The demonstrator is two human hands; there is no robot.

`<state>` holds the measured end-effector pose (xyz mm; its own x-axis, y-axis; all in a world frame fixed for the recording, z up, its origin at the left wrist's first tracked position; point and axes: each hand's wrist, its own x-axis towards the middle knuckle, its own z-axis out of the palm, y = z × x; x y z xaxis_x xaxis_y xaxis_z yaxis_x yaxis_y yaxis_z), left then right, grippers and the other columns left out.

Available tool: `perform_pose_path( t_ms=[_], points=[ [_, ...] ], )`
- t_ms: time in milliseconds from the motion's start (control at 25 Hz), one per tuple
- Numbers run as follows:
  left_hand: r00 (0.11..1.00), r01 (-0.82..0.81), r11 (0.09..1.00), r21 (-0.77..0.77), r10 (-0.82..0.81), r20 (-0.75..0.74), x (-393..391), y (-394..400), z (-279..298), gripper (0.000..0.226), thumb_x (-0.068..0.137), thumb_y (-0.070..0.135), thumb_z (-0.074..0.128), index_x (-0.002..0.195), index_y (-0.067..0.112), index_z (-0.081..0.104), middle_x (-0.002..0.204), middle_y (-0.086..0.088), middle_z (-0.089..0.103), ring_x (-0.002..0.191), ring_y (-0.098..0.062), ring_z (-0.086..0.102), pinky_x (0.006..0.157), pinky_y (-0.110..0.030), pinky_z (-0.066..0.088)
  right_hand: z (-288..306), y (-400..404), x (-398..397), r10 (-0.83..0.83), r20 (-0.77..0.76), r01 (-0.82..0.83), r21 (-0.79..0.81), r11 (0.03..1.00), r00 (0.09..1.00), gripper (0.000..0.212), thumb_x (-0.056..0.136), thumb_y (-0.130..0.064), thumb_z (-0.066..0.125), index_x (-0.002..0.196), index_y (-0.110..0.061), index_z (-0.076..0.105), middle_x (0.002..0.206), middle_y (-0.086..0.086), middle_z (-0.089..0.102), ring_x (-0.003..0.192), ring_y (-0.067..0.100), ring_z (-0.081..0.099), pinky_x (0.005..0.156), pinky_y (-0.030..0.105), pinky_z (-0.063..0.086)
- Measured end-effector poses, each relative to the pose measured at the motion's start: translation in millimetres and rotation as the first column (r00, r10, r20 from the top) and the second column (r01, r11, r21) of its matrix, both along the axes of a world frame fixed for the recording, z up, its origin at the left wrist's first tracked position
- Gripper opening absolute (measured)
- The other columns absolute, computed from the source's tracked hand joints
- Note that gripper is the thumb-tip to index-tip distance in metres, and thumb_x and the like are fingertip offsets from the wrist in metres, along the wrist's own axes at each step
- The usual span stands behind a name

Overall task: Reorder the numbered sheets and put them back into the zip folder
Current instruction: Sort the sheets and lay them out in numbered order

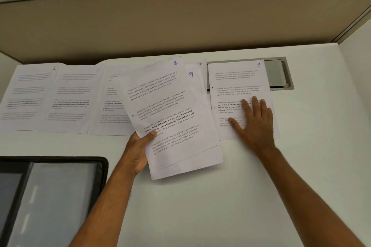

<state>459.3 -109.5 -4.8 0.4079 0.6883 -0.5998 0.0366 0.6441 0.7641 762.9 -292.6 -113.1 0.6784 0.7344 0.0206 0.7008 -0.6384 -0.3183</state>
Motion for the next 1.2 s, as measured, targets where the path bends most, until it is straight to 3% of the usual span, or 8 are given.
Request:
perform_pose_path(
  t_ms=[360,600,720,800,880,960,1040,1200],
  points=[
    [1.0,-0.004,1.0,-0.014,0.004,0.024,-1,-3,0,0.038,0.099,-0.002,0.054,0.132,0.016,0.062,0.128,-0.006,0.071,0.113,-0.022,0.07,0.085,-0.033,0.061,0,24,3,-0.072,-0.038,0.071,-0.023,0.997,0.997,0.087,0.096,-0.075,0.039,0.163,-0.019,0.032,0.171,0.018,0.022,0.159,0.04,0.015,0.129,0.055,0.01],
    [0.996,0.031,0.999,-0.027,-0.028,0.085,-5,-14,9,0.042,0.099,-0.002,0.053,0.139,0.011,0.058,0.133,-0.009,0.068,0.119,-0.026,0.068,0.089,-0.036,0.06,47,9,-47,0.057,-0.295,0.114,0.531,0.84,0.954,0.038,0.105,-0.023,0.062,0.141,-0.012,0.055,0.146,0.008,0.052,0.129,0.021,0.056,0.111,0.039,0.048],
    [0.989,0.051,0.998,-0.041,-0.044,0.14,-13,-27,17,0.049,0.096,0.003,0.057,0.144,0.01,0.053,0.139,-0.012,0.063,0.127,-0.03,0.062,0.101,-0.044,0.054,88,-5,-93,-0.031,-0.721,0.476,0.424,0.771,0.692,0.021,0.108,-0.032,0.055,0.128,-0.023,0.059,0.124,-0.005,0.062,0.109,0.015,0.064,0.089,0.033,0.053],
    [0.983,0.08,0.996,-0.043,-0.072,0.169,-24,-37,22,0.051,0.095,0.004,0.058,0.146,0.01,0.052,0.141,-0.013,0.062,0.13,-0.032,0.06,0.105,-0.048,0.05,112,-15,-113,0.012,-0.962,0.651,0.194,0.733,0.274,0.033,0.107,-0.052,0.05,0.134,-0.034,0.059,0.129,-0.011,0.07,0.12,0.018,0.067,0.104,0.039,0.052],
    [0.977,0.136,0.989,-0.054,-0.125,0.173,-41,-50,28,0.051,0.094,0.004,0.059,0.144,0.01,0.054,0.14,-0.014,0.062,0.129,-0.033,0.061,0.103,-0.048,0.052,131,-27,-124,0.171,-0.983,0.685,0.084,0.724,-0.06,0.048,0.104,-0.063,0.045,0.144,-0.038,0.054,0.134,-0.006,0.071,0.123,0.023,0.069,0.106,0.047,0.054],
    [0.973,0.201,0.977,-0.077,-0.19,0.129,-61,-64,30,0.049,0.093,0.005,0.059,0.142,0.01,0.056,0.137,-0.014,0.064,0.126,-0.034,0.063,0.099,-0.049,0.055,143,-39,-130,0.272,-0.951,0.683,0.1,0.724,-0.15,0.058,0.103,-0.067,0.041,0.148,-0.032,0.054,0.139,0.004,0.069,0.126,0.029,0.067,0.105,0.05,0.054],
    [0.964,0.261,0.961,-0.094,-0.255,0.076,-84,-79,28,0.045,0.095,0.004,0.059,0.139,0.009,0.058,0.135,-0.015,0.066,0.124,-0.035,0.063,0.098,-0.05,0.056,151,-48,-136,0.274,-0.955,0.648,0.136,0.75,-0.117,0.06,0.104,-0.063,0.045,0.15,-0.026,0.056,0.144,0.009,0.065,0.131,0.033,0.063,0.111,0.053,0.049],
    [0.962,0.272,0.955,-0.12,-0.269,0.04,-125,-102,19,0.044,0.095,0.004,0.061,0.139,0.008,0.058,0.135,-0.016,0.066,0.124,-0.036,0.063,0.102,-0.053,0.053,152,-72,-166,0.183,-0.959,0.422,0.26,0.868,0.214,0.031,0.11,-0.028,0.052,0.137,-0.026,0.064,0.131,0.002,0.073,0.124,0.031,0.068,0.105,0.054,0.054]
  ],
)
